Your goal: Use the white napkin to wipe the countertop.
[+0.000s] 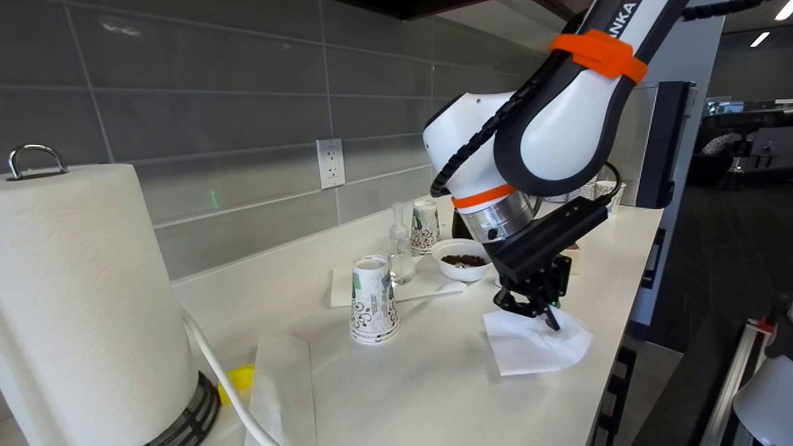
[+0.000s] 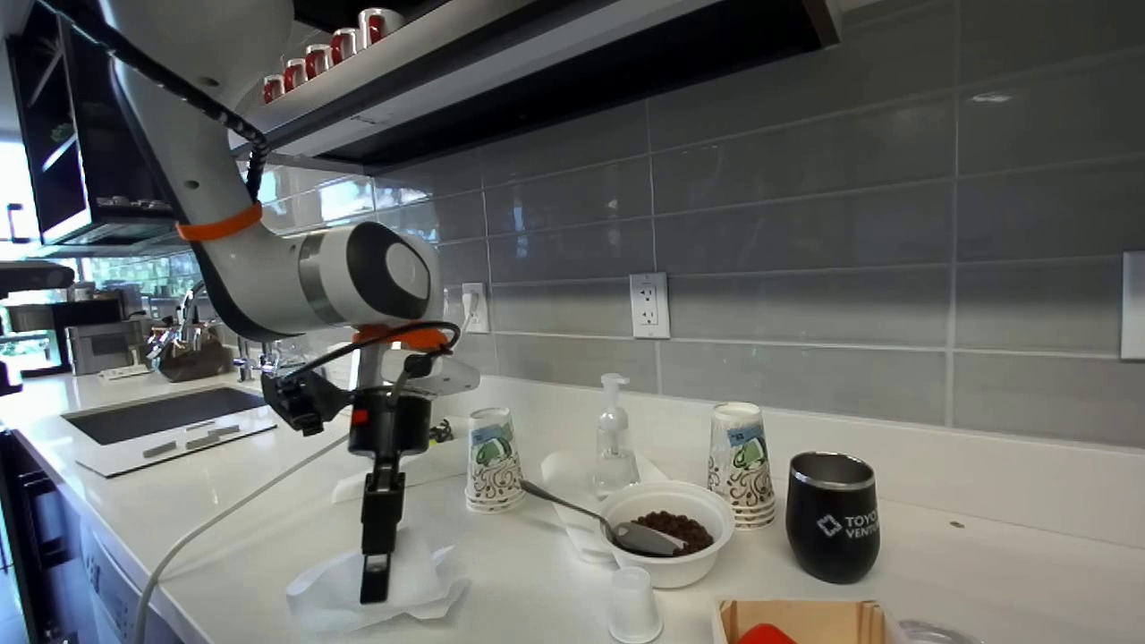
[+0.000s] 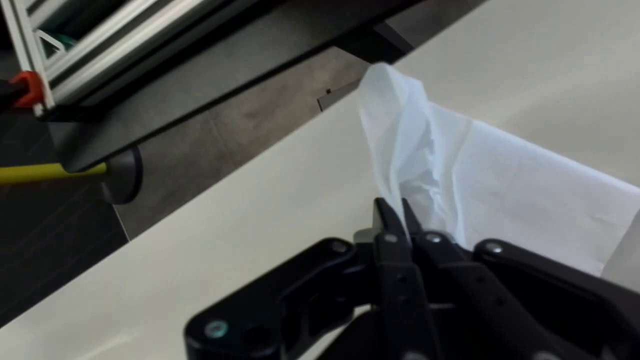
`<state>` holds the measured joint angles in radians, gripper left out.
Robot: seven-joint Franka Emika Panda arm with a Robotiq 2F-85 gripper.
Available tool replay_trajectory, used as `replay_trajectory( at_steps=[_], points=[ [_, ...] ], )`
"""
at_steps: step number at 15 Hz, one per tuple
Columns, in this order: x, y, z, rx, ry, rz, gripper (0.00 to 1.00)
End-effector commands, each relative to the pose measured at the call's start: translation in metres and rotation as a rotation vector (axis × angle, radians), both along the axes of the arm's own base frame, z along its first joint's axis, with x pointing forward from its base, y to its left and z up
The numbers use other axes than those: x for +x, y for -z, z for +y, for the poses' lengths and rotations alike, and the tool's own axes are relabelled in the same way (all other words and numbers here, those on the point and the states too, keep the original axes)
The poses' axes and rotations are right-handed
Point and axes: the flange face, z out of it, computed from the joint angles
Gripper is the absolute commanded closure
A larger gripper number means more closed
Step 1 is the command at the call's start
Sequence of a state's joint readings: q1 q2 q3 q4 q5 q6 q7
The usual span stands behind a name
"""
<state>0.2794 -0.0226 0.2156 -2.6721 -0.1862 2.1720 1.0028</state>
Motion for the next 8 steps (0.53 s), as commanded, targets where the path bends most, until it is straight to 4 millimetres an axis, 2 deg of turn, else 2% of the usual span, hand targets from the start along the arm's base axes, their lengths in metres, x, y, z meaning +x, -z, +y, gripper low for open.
replay_trajectory(
  at_steps=[1,4,5,8],
  points=[
    [-0.025,0.002,-0.03,-0.037,0.025,0.116,1.0],
    [-0.042,0.02,-0.06,-0.094,0.093,0.184,1.0],
    [-0.03,0.023,-0.063,-0.114,0.114,0.18,1.0],
    [-0.022,0.029,-0.086,-0.165,0.21,0.099,1.0]
  ],
)
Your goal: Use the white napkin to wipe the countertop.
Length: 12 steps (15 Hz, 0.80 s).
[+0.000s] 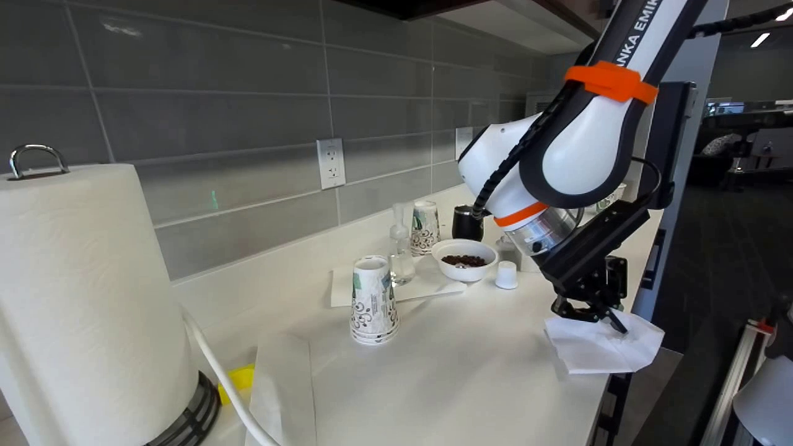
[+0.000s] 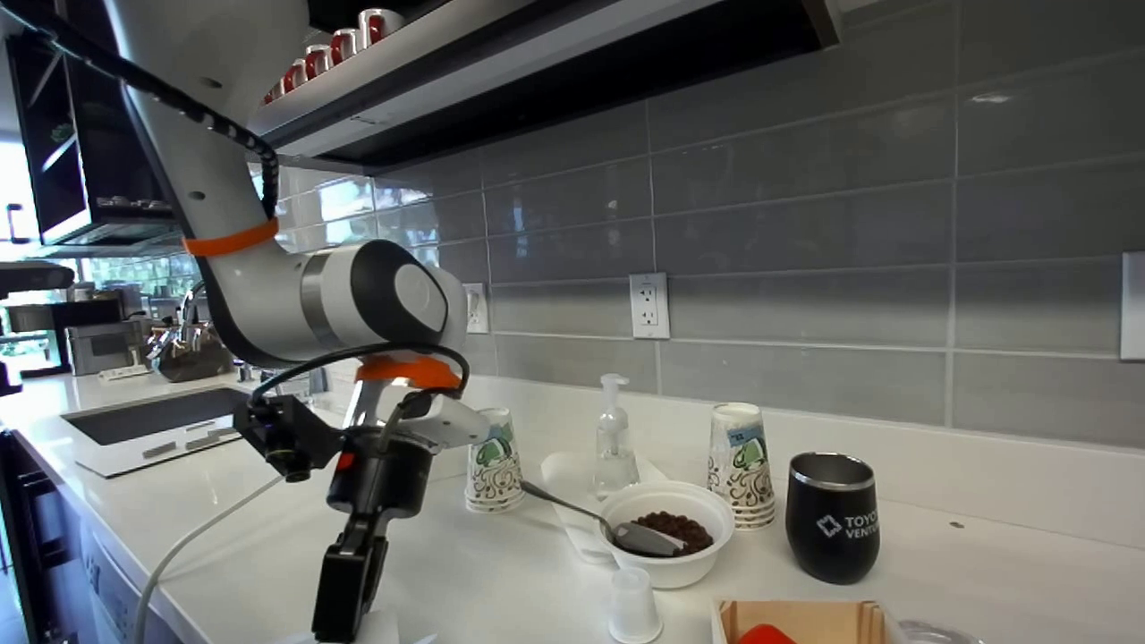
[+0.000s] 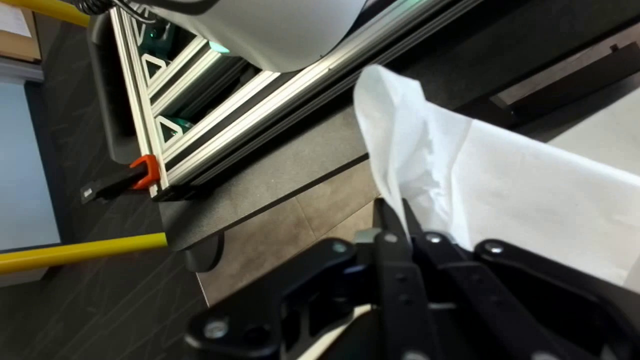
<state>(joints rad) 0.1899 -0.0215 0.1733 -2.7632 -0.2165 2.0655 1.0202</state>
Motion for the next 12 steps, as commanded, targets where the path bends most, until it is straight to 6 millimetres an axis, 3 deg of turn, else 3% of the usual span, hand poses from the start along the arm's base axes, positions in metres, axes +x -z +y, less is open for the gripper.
replay_trajectory(
  at_steps=[1,5,8,12],
  points=[
    [0.014,0.005,-0.026,-0.078,0.103,-0.095,1.0],
    [0.03,0.012,-0.044,-0.143,0.162,-0.226,1.0],
    [0.055,0.012,-0.035,-0.108,0.203,-0.353,1.0],
    [0.092,-0.003,-0.008,-0.036,0.224,-0.526,1.0]
  ],
)
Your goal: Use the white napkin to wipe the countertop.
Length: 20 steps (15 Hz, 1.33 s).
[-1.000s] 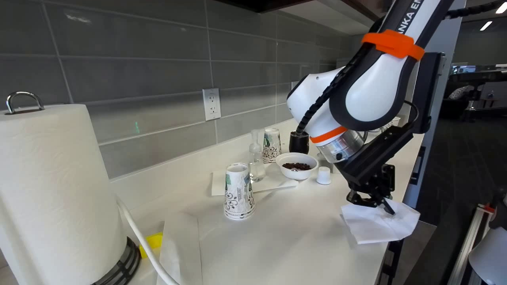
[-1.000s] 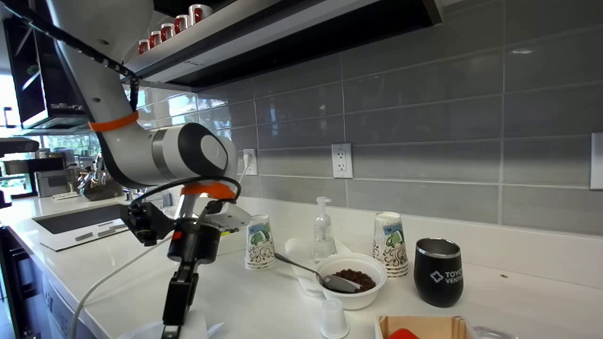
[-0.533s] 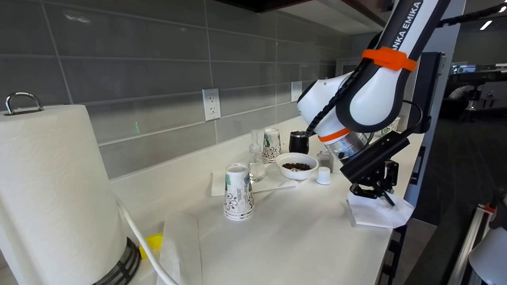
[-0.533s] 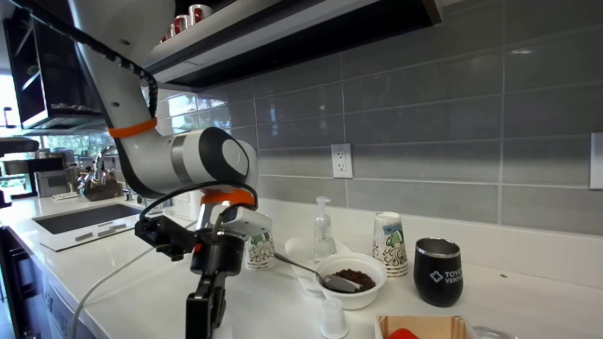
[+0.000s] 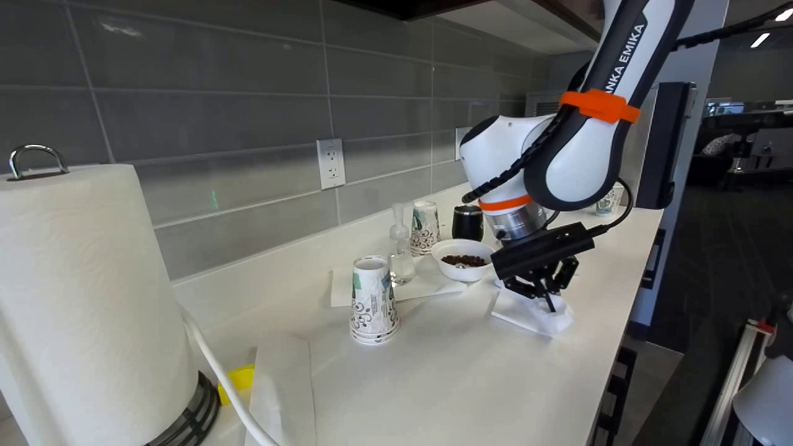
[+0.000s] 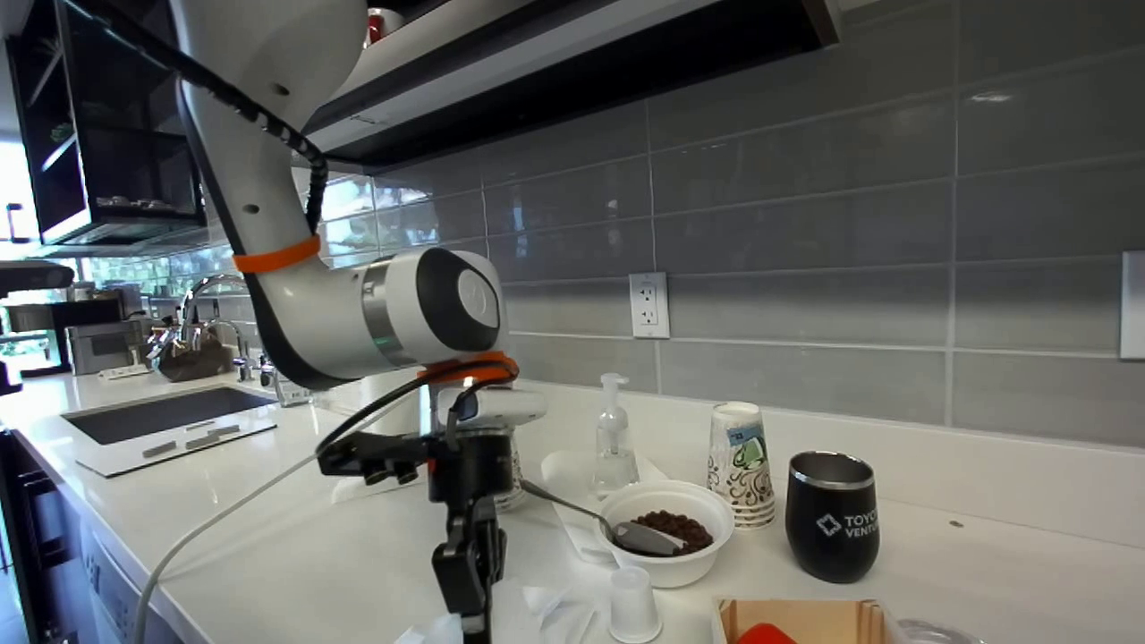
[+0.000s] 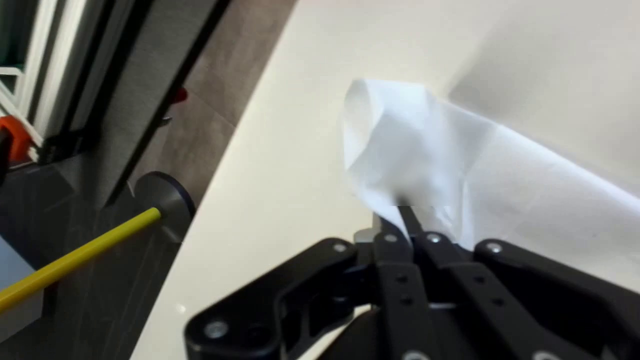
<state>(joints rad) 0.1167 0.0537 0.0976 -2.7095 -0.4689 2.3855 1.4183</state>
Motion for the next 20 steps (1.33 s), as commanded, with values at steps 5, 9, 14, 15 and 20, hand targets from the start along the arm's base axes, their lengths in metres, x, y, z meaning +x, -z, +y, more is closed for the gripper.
replay_trajectory(
  at_steps=[5,9,14,15,20],
  points=[
    [0.061,-0.018,0.043,0.024,-0.04,-0.223,1.0],
    [0.065,-0.011,0.075,0.101,-0.109,-0.228,1.0],
    [0.05,0.002,0.104,0.225,-0.196,-0.175,1.0],
    [0.045,0.003,0.107,0.244,-0.218,-0.145,1.0],
    [0.013,0.009,0.085,0.247,-0.205,0.076,1.0]
  ],
)
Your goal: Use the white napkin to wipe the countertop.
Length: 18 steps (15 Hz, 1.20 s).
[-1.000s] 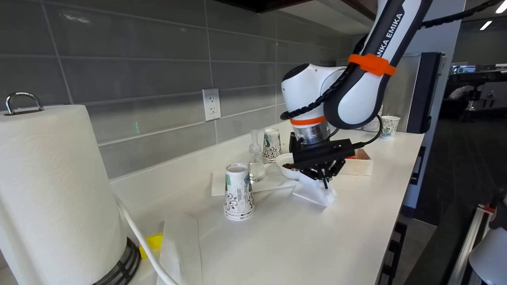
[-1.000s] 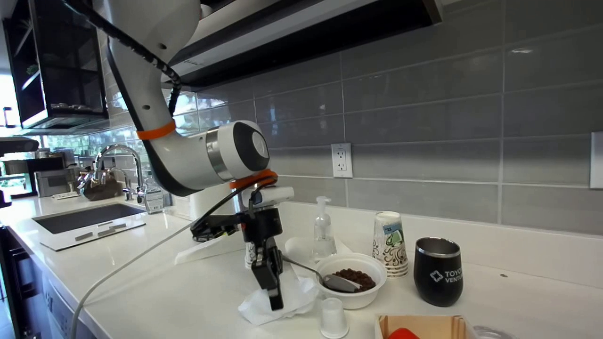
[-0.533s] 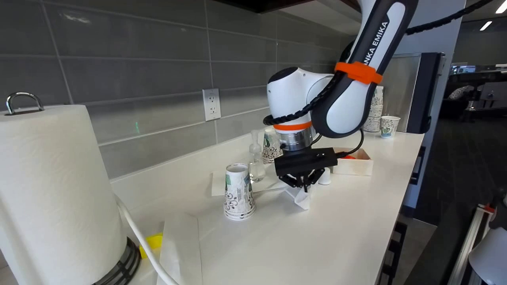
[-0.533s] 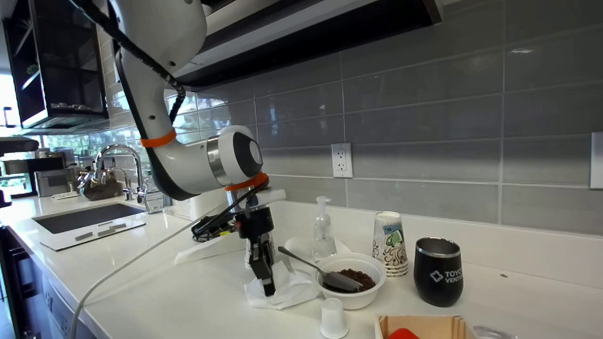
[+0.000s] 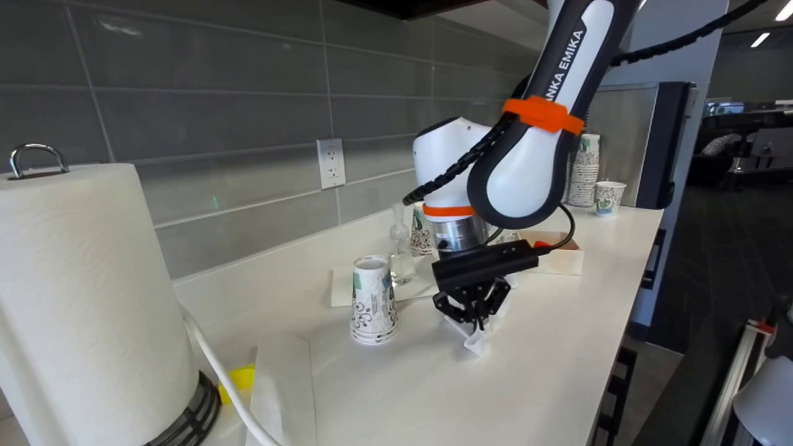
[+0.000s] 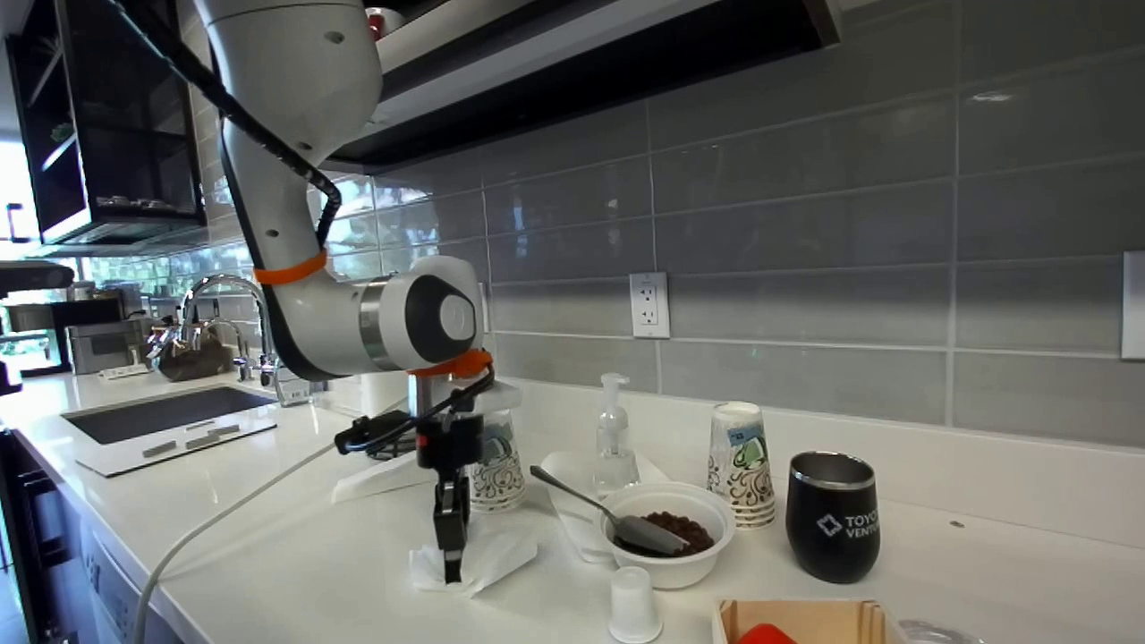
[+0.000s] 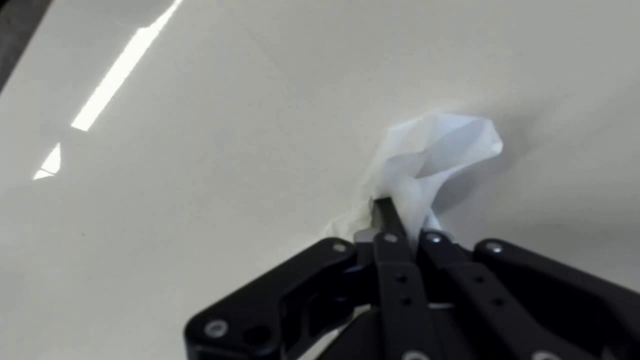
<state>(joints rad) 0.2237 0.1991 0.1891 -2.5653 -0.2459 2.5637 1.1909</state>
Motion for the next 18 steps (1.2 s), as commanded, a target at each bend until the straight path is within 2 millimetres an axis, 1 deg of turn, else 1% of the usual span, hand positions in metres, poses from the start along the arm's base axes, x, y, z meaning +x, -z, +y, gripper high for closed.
replay_trajectory(
  at_steps=[1,3,6,7,9,13,14,17,18],
  points=[
    [-0.029,0.004,-0.031,-0.036,0.02,0.168,1.0],
    [-0.044,0.01,-0.053,-0.085,0.067,0.253,1.0],
    [-0.064,0.027,-0.089,-0.132,0.141,0.341,1.0],
    [-0.068,0.032,-0.099,-0.133,0.166,0.34,1.0],
    [-0.07,0.035,-0.116,-0.142,0.223,0.306,1.0],
    [-0.065,0.029,-0.144,-0.152,0.364,0.164,1.0],
    [-0.045,0.031,-0.149,-0.17,0.387,0.134,1.0],
    [-0.042,0.032,-0.167,-0.203,0.456,0.057,1.0],
    [-0.041,0.032,-0.17,-0.209,0.476,0.034,1.0]
  ],
)
